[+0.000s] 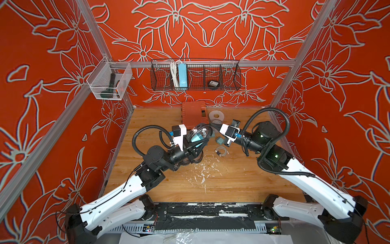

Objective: Pack away charging kits
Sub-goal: Zip the zipper on the storage bag, then place the storage bag at the center of the board.

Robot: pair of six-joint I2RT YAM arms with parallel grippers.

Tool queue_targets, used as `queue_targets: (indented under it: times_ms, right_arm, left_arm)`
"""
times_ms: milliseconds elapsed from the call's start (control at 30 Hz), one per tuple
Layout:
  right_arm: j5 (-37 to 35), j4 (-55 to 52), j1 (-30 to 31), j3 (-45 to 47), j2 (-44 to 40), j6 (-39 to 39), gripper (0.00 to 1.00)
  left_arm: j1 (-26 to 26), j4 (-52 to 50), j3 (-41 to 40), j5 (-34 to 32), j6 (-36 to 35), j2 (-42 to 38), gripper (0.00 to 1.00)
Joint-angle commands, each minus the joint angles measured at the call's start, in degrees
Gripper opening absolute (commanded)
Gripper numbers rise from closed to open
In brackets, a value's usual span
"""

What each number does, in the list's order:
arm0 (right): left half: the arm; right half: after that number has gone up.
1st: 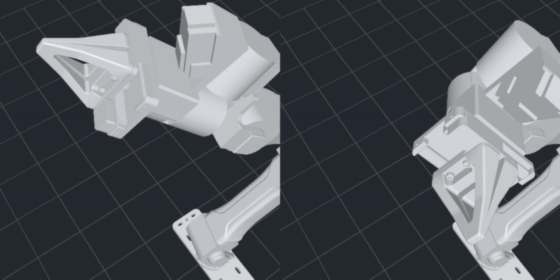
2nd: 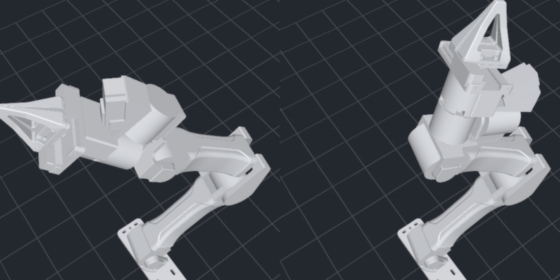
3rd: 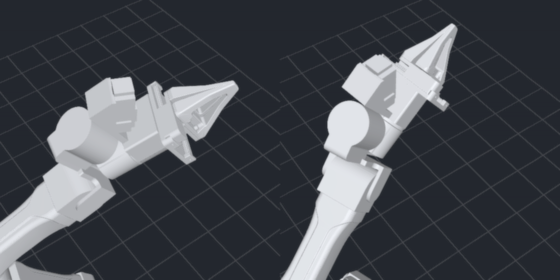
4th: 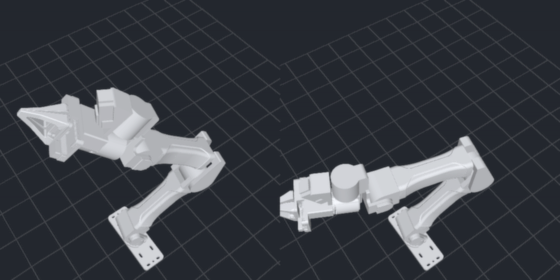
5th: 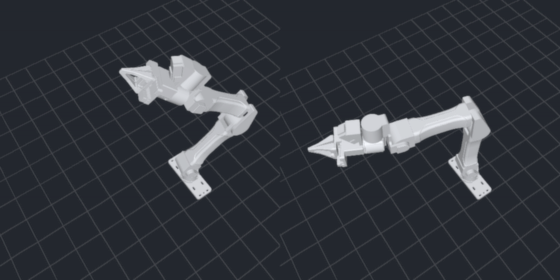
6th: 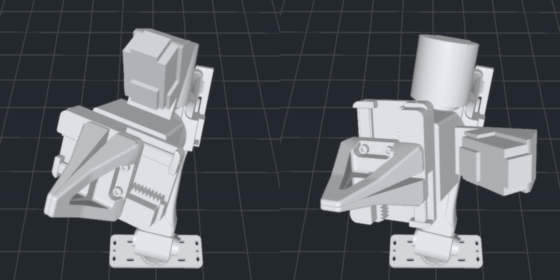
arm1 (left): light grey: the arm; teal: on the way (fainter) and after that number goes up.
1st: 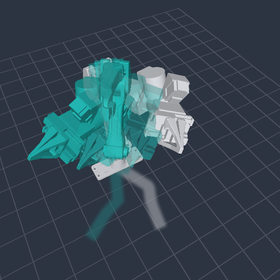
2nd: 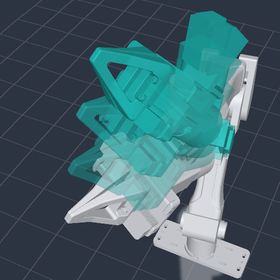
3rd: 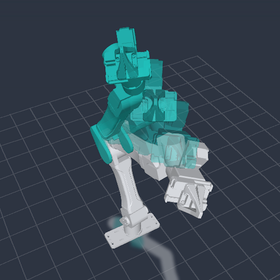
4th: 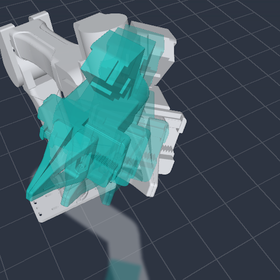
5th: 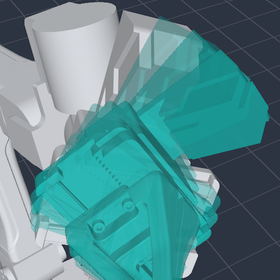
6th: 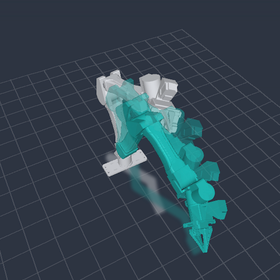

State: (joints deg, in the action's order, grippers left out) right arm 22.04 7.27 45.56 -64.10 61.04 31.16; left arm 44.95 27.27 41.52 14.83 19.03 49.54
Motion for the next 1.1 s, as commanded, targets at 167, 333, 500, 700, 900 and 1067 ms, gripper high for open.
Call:
queue_targets:
  times_ms: [167, 333, 500, 700, 900, 1067]
  right_arm:
    - [2.0, -7.6, -2.0, -6.4, 0.5, 7.4, 0.0]
    - [2.0, -11.4, -3.1, -7.1, 0.9, 11.7, 0.0]
    - [4.7, -10.8, -4.9, -6.4, 0.9, 12.0, 0.0]
    - [12.2, -11.5, -4.9, -5.0, 0.8, 13.7, 0.0]
    - [11.1, -10.9, -4.9, -3.2, 0.9, 14.9, 0.0]
    - [9.9, -4.7, -4.9, 1.1, -0.5, 11.2, 0.47]
  left_arm:
    - [0.3, -18.9, 1.7, 3.5, -4.2, 0.4, 0.0]
    - [0.3, -25.6, 4.3, 1.8, -6.2, 1.9, 0.0]
    - [0.3, -29.8, 5.9, -1.5, -7.6, 4.2, 0.0]
    - [0.3, -32.5, 8.7, -1.2, -8.5, 11.5, 0.0]
    - [0.3, -33.1, 9.8, -1.6, -9.0, 14.7, 0.0]
    - [-0.9, -31.2, 10.0, -6.9, -6.5, 14.0, 0.0]
